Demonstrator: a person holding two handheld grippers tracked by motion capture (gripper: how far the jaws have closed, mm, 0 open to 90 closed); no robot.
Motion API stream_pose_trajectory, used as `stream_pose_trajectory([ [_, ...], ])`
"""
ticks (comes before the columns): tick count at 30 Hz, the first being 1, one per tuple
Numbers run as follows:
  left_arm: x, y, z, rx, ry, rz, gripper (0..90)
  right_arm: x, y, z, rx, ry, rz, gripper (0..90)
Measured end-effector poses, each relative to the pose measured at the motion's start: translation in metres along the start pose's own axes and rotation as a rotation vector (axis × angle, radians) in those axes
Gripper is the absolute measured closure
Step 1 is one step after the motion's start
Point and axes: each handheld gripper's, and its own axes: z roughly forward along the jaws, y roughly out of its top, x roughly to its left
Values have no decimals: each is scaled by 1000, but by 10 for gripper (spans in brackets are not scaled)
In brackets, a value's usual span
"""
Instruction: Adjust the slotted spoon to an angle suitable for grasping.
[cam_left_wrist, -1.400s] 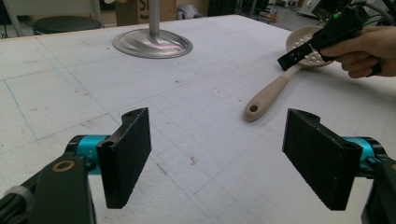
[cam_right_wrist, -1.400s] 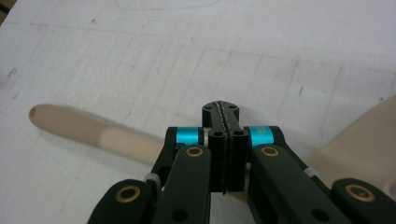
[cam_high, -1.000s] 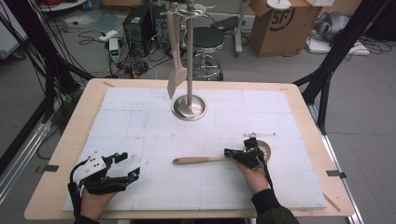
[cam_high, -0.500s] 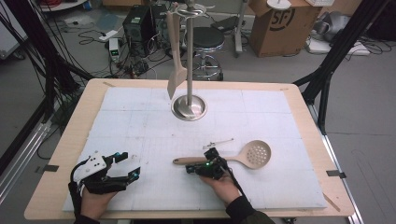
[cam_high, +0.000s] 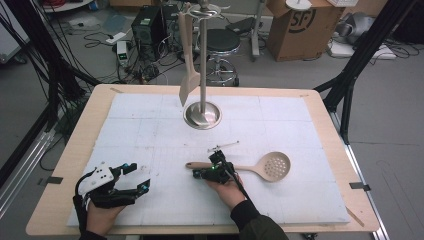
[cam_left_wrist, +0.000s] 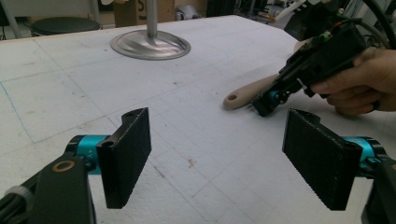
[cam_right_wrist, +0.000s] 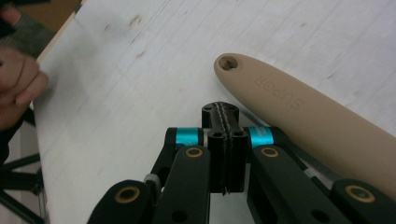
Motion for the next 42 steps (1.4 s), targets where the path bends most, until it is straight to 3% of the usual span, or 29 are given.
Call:
stream_pose_trajectory([
  [8,1,0,-2,-4,4,-4,243,-17,18,-1,-59,-116,28,900],
  [12,1,0,-3,-7,3,-7,243,-29,22,-5,-92,-130,92,900],
  [18,1,0,-4,-8,6,-7,243,-41,24,-14,-121,-194,108,900],
  [22,1,0,-5,-11,7,-7,243,-52,24,-23,-149,-225,150,900],
  [26,1,-1,-5,-9,8,-6,243,-54,24,-29,-148,-279,136,900],
  [31,1,-1,-5,-8,7,-6,243,-54,23,-32,-149,-279,155,900],
  [34,2,-1,-5,-6,8,-8,243,-53,22,-40,-170,-235,159,891],
  [38,0,-1,-3,-4,5,-3,243,-53,22,-52,-184,-217,138,781],
  [42,0,-1,-2,-2,2,-2,243,-57,22,-67,-213,-192,153,696],
])
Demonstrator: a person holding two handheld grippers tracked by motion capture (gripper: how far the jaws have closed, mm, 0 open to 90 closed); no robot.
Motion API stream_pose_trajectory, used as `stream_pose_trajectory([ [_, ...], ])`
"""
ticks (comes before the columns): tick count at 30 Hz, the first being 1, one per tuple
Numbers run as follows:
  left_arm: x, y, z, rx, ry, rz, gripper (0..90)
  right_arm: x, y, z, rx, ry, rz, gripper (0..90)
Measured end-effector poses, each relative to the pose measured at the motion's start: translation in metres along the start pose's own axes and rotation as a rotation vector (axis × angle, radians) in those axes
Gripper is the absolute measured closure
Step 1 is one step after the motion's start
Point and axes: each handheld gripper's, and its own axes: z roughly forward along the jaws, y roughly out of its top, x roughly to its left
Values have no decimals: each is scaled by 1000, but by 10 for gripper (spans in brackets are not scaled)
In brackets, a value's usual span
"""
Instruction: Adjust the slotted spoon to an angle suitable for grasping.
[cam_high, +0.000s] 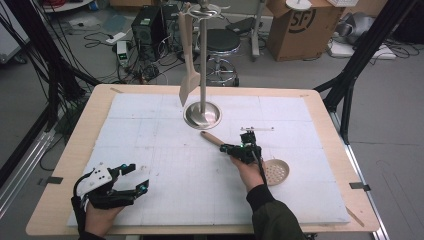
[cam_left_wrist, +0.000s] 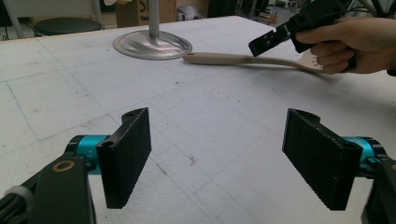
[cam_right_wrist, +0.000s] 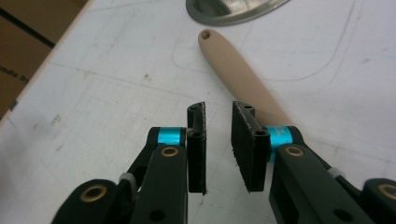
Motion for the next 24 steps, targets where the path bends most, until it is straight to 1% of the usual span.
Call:
stream_pose_trajectory([
  [3,0,0,1,2,-1,-1,243,-5,3,-8,-7,-8,7,651],
  [5,0,0,2,4,-3,0,243,-7,5,-14,-11,-15,17,589],
  [6,0,0,3,4,-5,1,244,-9,6,-16,-14,-22,14,562],
  [9,0,1,5,7,-9,3,244,-12,9,-24,-10,-43,13,551],
  [15,0,1,9,8,-19,4,244,-19,12,-34,1,-65,20,545],
  [21,0,2,12,9,-22,6,243,-26,10,-36,34,-75,36,539],
  [24,0,2,12,10,-22,6,244,-27,9,-35,54,-80,30,538],
])
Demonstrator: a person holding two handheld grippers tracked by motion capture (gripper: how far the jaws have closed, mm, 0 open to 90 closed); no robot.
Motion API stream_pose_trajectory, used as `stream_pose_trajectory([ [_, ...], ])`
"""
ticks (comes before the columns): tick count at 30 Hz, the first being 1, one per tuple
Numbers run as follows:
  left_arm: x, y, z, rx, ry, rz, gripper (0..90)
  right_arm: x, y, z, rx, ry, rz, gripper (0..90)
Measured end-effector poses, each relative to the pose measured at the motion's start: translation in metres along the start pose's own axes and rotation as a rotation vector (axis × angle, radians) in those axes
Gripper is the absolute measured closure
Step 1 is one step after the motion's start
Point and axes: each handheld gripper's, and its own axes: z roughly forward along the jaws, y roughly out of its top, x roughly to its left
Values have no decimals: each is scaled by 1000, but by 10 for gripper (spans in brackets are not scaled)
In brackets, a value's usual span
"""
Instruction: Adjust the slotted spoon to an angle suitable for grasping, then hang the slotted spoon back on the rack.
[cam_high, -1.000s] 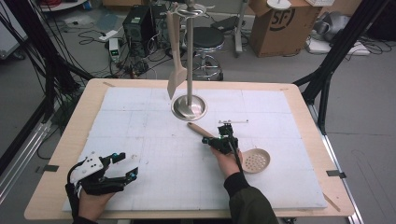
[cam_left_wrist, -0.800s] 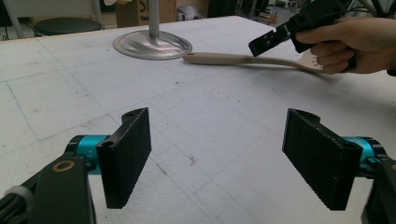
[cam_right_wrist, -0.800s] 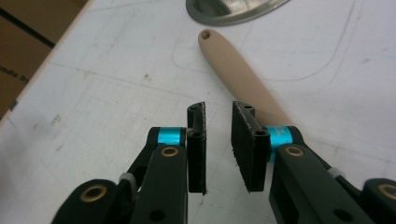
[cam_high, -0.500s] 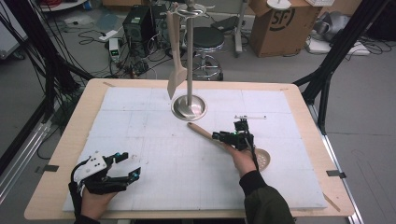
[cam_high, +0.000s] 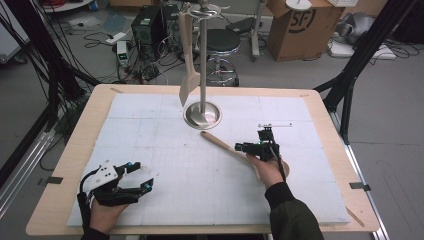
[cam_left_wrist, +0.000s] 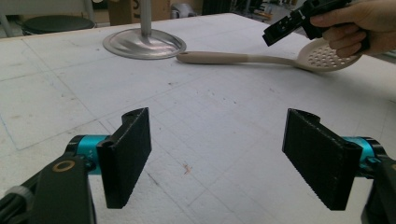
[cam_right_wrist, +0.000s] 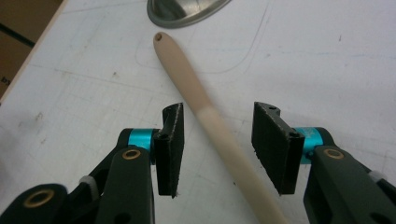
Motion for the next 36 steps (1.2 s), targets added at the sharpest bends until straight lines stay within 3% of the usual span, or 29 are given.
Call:
stream_pose_trajectory([
  [8,0,0,0,1,0,-1,244,2,3,10,81,-5,-26,538],
  [14,0,0,0,0,1,0,244,9,6,21,175,-47,-105,541],
  [17,0,0,-1,-3,0,-5,244,9,6,26,220,-78,-121,554],
  [20,0,0,-1,-3,1,-3,244,9,5,27,225,-86,-134,580],
  [29,-1,0,-1,0,0,1,243,29,8,34,314,-229,-331,659],
  [36,-1,-1,-4,-2,4,-4,244,32,8,35,334,-243,-390,703],
])
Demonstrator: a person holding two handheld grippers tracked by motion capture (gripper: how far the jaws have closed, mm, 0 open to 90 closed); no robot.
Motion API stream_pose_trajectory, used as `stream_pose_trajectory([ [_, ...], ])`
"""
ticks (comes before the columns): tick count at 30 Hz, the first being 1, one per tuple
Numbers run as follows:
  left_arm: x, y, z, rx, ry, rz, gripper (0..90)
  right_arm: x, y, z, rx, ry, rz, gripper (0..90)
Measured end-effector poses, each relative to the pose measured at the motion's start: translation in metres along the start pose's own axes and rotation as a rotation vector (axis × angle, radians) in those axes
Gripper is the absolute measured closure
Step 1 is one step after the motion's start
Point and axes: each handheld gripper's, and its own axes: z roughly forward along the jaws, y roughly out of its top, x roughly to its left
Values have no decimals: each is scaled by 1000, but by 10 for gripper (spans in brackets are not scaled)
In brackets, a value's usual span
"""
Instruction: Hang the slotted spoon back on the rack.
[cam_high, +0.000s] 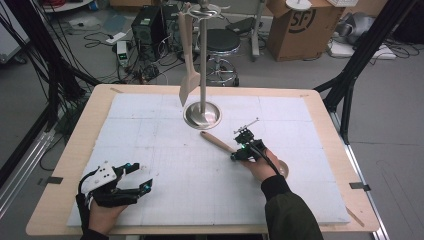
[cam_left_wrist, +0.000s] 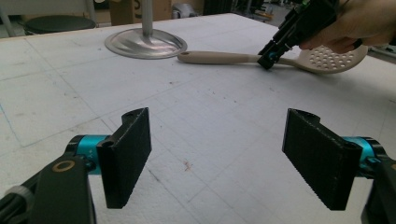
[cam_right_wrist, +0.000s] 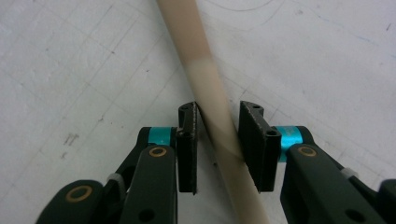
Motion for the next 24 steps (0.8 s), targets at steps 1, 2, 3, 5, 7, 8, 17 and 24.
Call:
stream_pose_trajectory([
  [1,0,0,0,-2,2,0,244,0,1,0,4,-9,-28,721],
  [2,0,0,-1,-1,5,0,243,1,1,0,9,-7,-24,752],
  [3,0,0,-1,1,5,3,244,2,2,0,16,-6,-26,779],
  [5,1,0,-1,1,3,0,244,2,2,-1,25,1,1,781],
  [7,1,0,-1,1,4,0,244,0,2,-1,20,8,4,782],
  [8,1,0,-1,1,4,0,244,0,2,-1,19,11,9,782],
  [17,0,0,0,4,2,3,244,-6,0,-12,-81,89,72,783],
  [24,0,0,0,2,1,1,244,-9,-1,-19,-164,122,101,782],
])
